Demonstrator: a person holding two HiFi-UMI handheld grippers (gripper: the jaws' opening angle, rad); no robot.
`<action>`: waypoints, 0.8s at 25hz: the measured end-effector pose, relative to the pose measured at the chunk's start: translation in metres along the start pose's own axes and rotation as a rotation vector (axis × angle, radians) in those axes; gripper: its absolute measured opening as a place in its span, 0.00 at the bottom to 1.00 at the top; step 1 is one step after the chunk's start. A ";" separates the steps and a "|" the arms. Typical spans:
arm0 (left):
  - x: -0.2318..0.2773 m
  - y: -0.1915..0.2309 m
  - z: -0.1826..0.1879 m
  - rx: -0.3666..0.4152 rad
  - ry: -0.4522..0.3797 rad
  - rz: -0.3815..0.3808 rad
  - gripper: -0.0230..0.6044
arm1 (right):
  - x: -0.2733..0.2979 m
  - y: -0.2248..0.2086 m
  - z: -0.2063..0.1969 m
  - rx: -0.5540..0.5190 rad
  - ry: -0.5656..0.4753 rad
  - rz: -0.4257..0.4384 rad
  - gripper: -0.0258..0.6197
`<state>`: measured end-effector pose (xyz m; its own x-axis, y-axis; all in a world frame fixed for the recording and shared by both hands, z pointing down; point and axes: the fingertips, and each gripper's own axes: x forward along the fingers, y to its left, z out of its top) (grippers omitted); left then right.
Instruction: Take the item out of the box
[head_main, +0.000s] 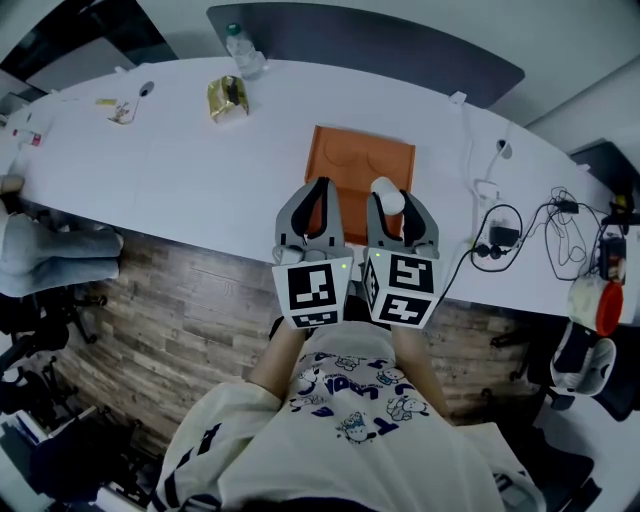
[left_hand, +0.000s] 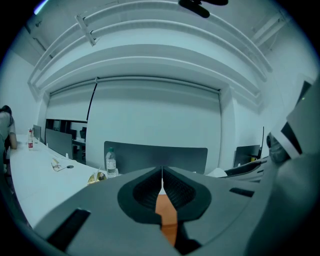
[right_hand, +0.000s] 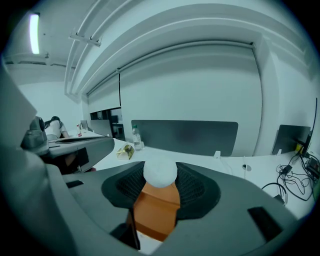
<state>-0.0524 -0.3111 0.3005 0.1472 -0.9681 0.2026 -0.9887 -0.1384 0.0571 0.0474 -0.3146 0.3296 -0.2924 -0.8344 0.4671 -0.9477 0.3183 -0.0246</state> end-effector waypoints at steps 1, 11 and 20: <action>0.000 0.000 0.001 0.001 -0.002 0.002 0.07 | 0.000 0.000 0.001 0.000 -0.003 0.002 0.34; -0.001 0.004 0.011 0.008 -0.022 0.018 0.07 | -0.002 0.003 0.013 0.002 -0.037 0.016 0.34; -0.003 0.003 0.017 0.010 -0.035 0.022 0.07 | -0.005 0.003 0.019 0.003 -0.054 0.023 0.34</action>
<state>-0.0560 -0.3122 0.2829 0.1246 -0.9777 0.1690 -0.9919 -0.1189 0.0436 0.0439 -0.3179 0.3100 -0.3210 -0.8497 0.4183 -0.9408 0.3368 -0.0378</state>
